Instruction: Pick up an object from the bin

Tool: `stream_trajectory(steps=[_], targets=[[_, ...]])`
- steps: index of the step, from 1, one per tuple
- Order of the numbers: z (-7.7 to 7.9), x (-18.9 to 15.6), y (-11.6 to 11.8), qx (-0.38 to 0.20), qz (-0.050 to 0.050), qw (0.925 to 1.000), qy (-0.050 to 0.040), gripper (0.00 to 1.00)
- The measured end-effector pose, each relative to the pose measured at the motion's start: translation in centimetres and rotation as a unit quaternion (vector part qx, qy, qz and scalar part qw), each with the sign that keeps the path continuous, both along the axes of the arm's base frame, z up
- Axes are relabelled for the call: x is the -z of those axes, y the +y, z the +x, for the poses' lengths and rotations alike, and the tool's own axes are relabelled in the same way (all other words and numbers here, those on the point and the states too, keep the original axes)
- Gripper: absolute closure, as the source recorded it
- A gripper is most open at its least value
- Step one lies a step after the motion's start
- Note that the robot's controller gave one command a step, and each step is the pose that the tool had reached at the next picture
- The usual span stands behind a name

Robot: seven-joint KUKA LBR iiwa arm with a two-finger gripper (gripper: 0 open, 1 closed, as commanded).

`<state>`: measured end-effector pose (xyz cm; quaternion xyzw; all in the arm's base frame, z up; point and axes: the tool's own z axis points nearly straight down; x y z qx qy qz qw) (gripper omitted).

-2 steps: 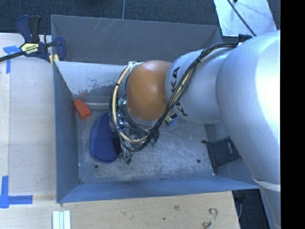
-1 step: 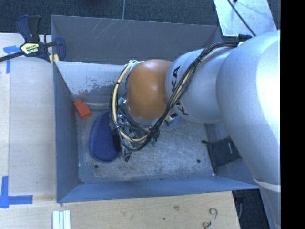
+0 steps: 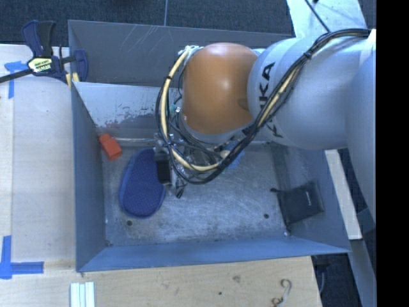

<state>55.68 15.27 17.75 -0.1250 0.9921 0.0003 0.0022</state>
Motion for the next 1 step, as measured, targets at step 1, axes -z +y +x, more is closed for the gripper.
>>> stream_trajectory(steps=[1], targets=[[-2.36,-3.12,0.72,-0.05,-0.001,0.9987,0.0026,1.0]])
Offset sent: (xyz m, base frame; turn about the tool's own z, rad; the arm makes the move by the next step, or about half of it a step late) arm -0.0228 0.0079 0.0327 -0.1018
